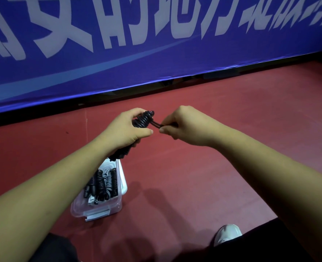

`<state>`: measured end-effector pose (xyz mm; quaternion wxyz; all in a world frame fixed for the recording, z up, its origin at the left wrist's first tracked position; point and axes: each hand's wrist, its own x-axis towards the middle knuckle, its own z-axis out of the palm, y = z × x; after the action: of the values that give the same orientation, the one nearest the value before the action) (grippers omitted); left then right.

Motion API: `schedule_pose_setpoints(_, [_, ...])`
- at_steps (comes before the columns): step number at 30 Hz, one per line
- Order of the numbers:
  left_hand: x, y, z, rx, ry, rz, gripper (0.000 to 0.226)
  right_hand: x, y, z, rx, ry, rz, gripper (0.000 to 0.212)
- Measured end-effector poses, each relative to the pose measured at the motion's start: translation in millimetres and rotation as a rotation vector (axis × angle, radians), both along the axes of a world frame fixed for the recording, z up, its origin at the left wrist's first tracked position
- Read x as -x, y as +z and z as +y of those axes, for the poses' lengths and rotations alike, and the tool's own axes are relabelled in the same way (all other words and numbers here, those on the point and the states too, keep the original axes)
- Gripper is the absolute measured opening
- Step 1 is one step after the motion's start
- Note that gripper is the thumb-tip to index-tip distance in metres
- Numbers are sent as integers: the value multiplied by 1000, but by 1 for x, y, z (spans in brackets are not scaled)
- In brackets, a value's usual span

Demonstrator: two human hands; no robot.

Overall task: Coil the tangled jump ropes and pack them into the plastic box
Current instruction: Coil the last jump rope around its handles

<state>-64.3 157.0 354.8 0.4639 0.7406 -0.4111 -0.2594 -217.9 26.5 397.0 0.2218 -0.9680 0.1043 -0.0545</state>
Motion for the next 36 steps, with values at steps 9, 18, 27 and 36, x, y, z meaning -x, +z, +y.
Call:
schedule_pose_setpoints(9, [6, 15, 5, 115, -150, 734, 29, 3, 10, -8, -63, -49, 15, 35])
schedule_pose_setpoints(18, [4, 9, 3, 182, -103, 530, 47, 6, 14, -8, -91, -62, -9, 27])
schedule_pose_setpoints(27, [16, 10, 0, 208, -96, 576, 38, 8, 15, -8, -350, -135, -129, 19])
schedule_pose_setpoints(36, [13, 8, 2, 281, -108, 455, 37, -2, 3, -6, -961, -234, -305, 7])
